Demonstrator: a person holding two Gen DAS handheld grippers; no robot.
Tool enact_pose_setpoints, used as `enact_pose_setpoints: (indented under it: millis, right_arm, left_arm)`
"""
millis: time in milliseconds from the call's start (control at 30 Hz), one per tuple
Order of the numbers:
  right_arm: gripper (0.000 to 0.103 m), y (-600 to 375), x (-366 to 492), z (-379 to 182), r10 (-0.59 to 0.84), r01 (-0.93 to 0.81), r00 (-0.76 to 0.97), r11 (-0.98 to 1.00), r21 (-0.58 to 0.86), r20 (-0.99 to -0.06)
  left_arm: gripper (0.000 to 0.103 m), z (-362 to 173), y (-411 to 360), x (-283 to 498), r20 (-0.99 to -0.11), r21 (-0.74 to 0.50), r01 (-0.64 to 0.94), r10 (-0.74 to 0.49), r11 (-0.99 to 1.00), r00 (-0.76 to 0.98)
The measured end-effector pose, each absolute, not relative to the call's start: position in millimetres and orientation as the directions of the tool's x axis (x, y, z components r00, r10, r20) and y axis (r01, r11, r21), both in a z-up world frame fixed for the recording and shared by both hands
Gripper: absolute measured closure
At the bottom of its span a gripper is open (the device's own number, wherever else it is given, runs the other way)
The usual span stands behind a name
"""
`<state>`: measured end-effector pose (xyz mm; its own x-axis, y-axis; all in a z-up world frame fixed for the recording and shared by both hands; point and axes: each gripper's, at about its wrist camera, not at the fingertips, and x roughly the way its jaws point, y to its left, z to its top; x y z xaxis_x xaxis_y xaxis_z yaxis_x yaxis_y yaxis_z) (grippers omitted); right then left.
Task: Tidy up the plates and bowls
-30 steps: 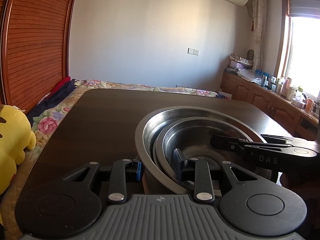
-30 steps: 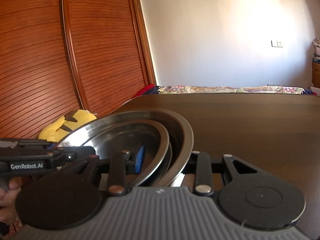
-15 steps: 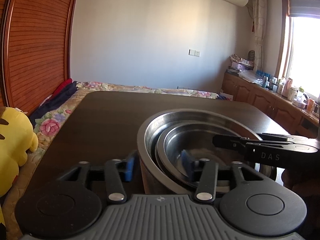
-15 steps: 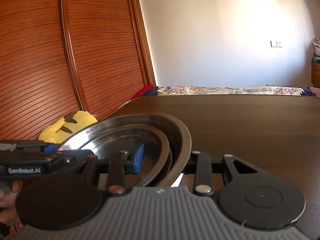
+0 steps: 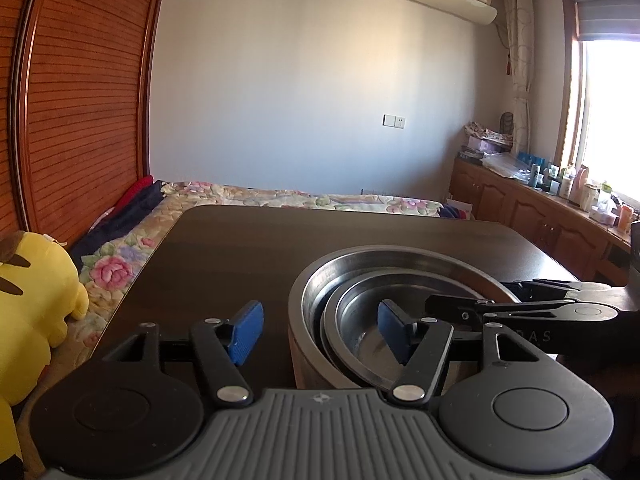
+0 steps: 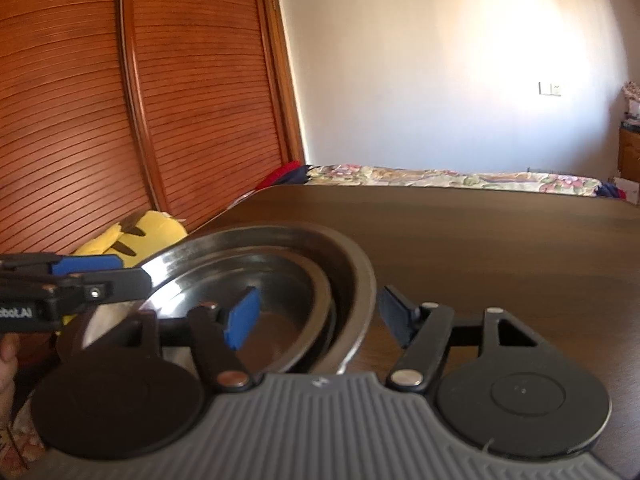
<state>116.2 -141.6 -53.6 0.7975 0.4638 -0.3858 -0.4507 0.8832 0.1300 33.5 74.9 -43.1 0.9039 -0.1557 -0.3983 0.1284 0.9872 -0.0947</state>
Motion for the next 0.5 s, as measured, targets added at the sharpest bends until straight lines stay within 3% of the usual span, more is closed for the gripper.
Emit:
enact_pose_setpoints:
  millis: [333,500]
  right_arm:
    - [0.030,-163,99,-30,0.415,-0.401,0.851,0.909,0.113,-0.322]
    - [0.012,-178,85,-13,0.376,-0.366,0.880,0.926,0.090,-0.290]
  left_arm:
    - [0.014,-23,61,25,-0.348,-0.055,0.141,-0.151,0.988,0.925]
    - [0.003,-10,48,18,-0.320,-0.035,0.156,-0.159,0.987,0.934]
